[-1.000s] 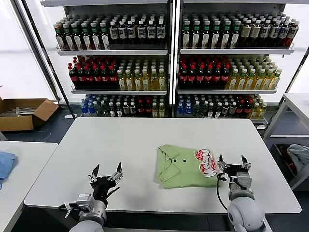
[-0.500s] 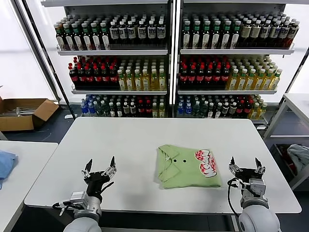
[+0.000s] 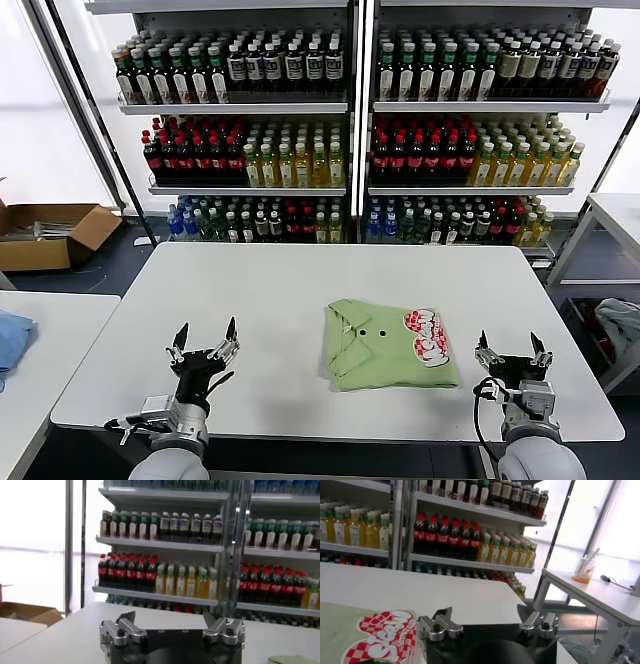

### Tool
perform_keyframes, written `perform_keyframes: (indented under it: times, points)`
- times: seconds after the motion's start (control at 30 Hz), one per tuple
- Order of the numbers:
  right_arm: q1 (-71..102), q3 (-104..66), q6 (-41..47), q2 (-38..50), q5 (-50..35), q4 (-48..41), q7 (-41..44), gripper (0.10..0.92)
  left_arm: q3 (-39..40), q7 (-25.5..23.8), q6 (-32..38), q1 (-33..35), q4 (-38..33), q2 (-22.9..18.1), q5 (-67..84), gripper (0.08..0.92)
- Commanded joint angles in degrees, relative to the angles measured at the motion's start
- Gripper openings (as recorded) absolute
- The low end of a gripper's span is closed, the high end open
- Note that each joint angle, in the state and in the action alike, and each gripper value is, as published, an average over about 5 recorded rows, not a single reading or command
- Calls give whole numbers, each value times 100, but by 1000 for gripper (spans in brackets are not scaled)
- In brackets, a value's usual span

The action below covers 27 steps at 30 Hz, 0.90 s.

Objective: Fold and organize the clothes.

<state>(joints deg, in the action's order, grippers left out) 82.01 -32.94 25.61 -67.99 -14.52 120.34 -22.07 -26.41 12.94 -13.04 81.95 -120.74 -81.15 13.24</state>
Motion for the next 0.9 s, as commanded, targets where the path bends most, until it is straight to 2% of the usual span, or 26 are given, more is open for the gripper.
perform_keyframes:
  times: [0.03, 0.17, 0.9]
  points:
    - [85, -61, -14, 78, 26, 75, -11, 823, -76, -81, 49, -13, -92, -51, -109, 823]
    - [82, -86, -15, 83, 27, 69, -10, 823, -93, -264, 26, 25, -90, -44, -442, 823]
    - [315, -227, -26, 41, 53, 102, 53, 823, 86, -233, -126, -3, -23, -52, -326, 823]
